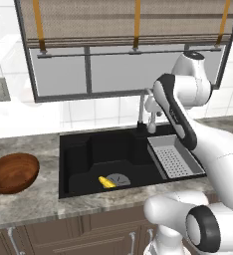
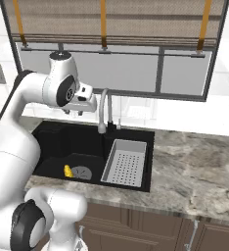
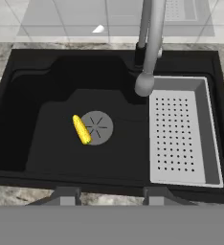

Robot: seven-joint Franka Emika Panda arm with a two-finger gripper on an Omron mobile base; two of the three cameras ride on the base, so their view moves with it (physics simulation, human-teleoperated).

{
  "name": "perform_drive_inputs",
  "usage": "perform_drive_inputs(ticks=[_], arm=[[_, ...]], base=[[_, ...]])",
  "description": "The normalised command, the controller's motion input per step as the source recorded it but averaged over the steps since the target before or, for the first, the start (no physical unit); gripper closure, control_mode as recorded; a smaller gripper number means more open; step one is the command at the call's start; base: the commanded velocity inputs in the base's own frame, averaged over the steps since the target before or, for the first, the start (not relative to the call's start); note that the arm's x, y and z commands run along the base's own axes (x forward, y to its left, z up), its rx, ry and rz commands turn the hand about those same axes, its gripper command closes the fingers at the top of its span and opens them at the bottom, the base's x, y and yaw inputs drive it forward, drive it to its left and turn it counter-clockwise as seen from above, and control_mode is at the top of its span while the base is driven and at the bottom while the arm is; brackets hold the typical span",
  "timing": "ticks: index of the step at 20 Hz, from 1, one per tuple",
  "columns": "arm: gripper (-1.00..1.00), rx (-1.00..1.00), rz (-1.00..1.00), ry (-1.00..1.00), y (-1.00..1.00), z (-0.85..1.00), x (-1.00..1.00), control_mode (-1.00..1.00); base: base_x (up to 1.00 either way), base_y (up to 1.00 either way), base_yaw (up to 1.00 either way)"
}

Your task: Pick the corn from the sink and place it in the bowl. Then pick the bowl and place it in the microwave. Then close the microwave door and press the start button.

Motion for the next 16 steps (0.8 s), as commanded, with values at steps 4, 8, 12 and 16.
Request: perform_drive_inputs(ticks=[4, 8, 12, 16], arm=[[-1.0, -0.07, 0.0, -0.03, 0.42, 0.0, -0.21, -1.0], [-1.0, -0.16, 0.0, 0.0, 1.0, -0.13, -0.15, -1.0], [-1.0, -0.02, 0.0, 0.0, 0.94, -0.33, -0.03, -1.0], [-1.0, -0.01, 0.0, 0.02, 0.65, -0.88, -0.07, -1.0]], base=[[0.0, 0.0, 0.0], [0.0, 0.0, 0.0], [0.0, 0.0, 0.0], [0.0, 0.0, 0.0]])
